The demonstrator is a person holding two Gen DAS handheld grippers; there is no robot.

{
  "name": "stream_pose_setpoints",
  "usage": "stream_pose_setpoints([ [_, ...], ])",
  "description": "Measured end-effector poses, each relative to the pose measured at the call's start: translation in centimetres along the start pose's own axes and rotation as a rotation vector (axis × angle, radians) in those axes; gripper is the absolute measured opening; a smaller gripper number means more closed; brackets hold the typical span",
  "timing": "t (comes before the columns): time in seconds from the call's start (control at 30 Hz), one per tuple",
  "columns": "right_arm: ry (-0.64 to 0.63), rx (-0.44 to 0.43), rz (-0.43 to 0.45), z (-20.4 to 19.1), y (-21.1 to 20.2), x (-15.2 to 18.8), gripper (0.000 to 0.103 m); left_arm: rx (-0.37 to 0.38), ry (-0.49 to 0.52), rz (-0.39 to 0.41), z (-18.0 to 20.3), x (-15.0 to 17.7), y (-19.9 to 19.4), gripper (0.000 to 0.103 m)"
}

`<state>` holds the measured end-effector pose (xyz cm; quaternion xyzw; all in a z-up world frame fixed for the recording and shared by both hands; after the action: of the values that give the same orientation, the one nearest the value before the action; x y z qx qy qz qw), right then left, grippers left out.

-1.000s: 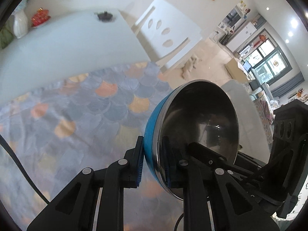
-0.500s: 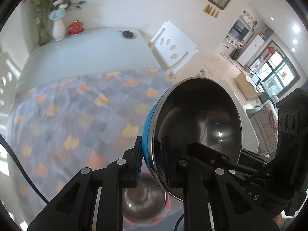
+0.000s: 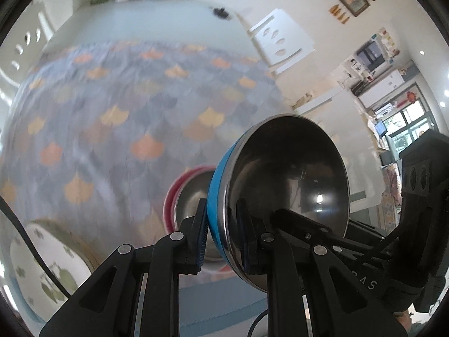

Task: Organize plates and bowls
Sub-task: 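Carry the blue steel bowl onto the nested bowls and lower it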

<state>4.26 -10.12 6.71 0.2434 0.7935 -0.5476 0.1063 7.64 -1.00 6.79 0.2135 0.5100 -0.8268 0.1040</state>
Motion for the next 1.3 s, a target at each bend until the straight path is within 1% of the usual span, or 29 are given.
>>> stream_pose_setpoints([
  [0.07, -0.004, 0.009, -0.026, 0.2, 0.9, 0.8, 0.028, -0.022, -0.002, -0.016, -0.7, 1.0, 0.8, 0.015],
  [0.23, -0.011, 0.033, -0.072, 1.0, 2.9, 2.5, 0.029, -0.037, -0.018, -0.053, -1.6, 2.9, 2.2, 0.015],
  [0.5, -0.004, 0.066, -0.122, 2.1, 4.7, 3.8, 0.029, -0.065, 0.011, -0.090, -1.8, 3.7, 3.8, 0.015],
  [0.67, 0.039, 0.055, -0.158, 3.0, 5.5, 4.3, 0.029, -0.057, -0.005, -0.103, -1.9, 3.7, 4.1, 0.021],
  [0.73, 0.051, 0.053, -0.154, 3.2, 5.5, 4.3, 0.029, -0.066, -0.002, -0.100, -2.1, 3.6, 4.1, 0.024],
  [0.9, 0.041, 0.055, -0.151, 3.2, 5.5, 4.2, 0.029, -0.062, -0.010, -0.099, -2.3, 3.5, 4.0, 0.024],
  [1.17, 0.024, 0.062, -0.143, 2.7, 5.2, 4.4, 0.029, -0.080, 0.005, -0.081, -2.3, 3.1, 4.0, 0.024],
  [1.27, 0.009, 0.066, -0.134, 2.6, 5.0, 4.2, 0.029, -0.066, -0.008, -0.089, -2.5, 3.0, 4.2, 0.024],
  [1.3, 0.010, 0.062, -0.133, 2.5, 4.9, 4.2, 0.029, -0.061, -0.028, -0.089, -2.8, 2.9, 4.1, 0.026],
])
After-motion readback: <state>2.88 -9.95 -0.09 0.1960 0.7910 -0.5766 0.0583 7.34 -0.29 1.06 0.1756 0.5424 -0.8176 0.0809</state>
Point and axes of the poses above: each gripper's, at about its wrist camera, not at the fingertips, and y roughly the way its jaws point, z to its right, x to its underside, the point moved 10 cm from there along y, roughly the way its jaws point, and after that the axes turned 9 degrees about z, right-handed, at the moved point
